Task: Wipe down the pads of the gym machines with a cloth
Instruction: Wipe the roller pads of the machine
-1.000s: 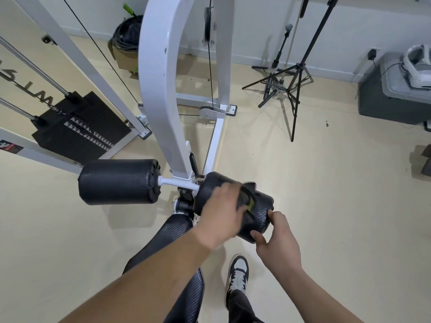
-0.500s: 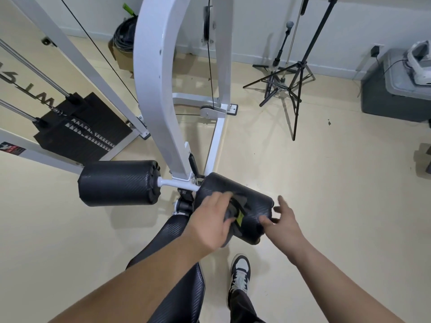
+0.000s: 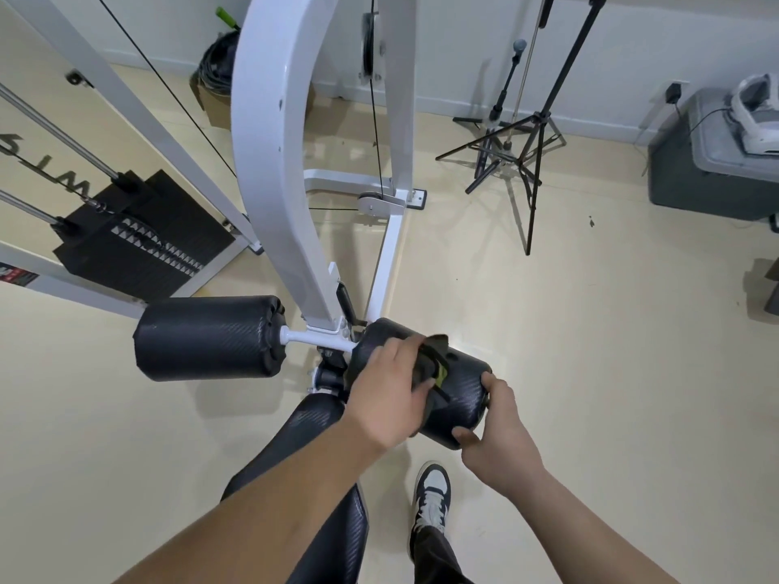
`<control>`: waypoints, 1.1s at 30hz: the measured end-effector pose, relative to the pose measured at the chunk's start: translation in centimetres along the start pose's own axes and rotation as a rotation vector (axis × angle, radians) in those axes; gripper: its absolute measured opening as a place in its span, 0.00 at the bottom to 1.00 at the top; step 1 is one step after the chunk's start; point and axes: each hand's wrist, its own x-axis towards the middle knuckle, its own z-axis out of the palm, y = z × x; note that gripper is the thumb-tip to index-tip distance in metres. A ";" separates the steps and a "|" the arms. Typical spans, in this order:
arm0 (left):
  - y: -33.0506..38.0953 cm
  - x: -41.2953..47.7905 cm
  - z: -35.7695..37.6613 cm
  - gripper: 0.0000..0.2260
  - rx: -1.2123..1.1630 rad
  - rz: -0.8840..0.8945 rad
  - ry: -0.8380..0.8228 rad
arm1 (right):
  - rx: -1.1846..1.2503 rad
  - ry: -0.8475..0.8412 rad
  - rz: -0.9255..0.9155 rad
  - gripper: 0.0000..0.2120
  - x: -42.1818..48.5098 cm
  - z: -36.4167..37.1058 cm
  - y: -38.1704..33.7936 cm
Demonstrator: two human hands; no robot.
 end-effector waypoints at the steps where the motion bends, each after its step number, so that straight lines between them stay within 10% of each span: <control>1: -0.3 -0.9 0.1 0.24 -0.001 0.040 -0.020 | -0.054 0.029 -0.017 0.37 -0.4 0.4 0.0; 8: -4.6 3.9 -3.7 0.21 -0.033 -0.280 0.150 | -0.200 0.087 -0.029 0.34 -0.4 1.1 0.2; 18: 2.5 -0.3 1.3 0.24 0.030 0.103 -0.073 | -0.304 0.110 -0.118 0.29 -0.9 0.7 0.9; 23: -3.7 3.5 -3.2 0.21 -0.021 -0.295 0.152 | -0.401 0.100 -0.151 0.34 -0.9 -0.4 0.4; 27: -2.2 1.7 -2.0 0.22 0.064 -0.200 0.200 | -0.244 0.146 -0.114 0.21 0.5 -2.4 -1.4; 33: -5.4 -7.9 0.6 0.24 -0.039 -0.271 0.000 | -0.192 -0.141 -0.070 0.44 3.0 -2.8 -3.3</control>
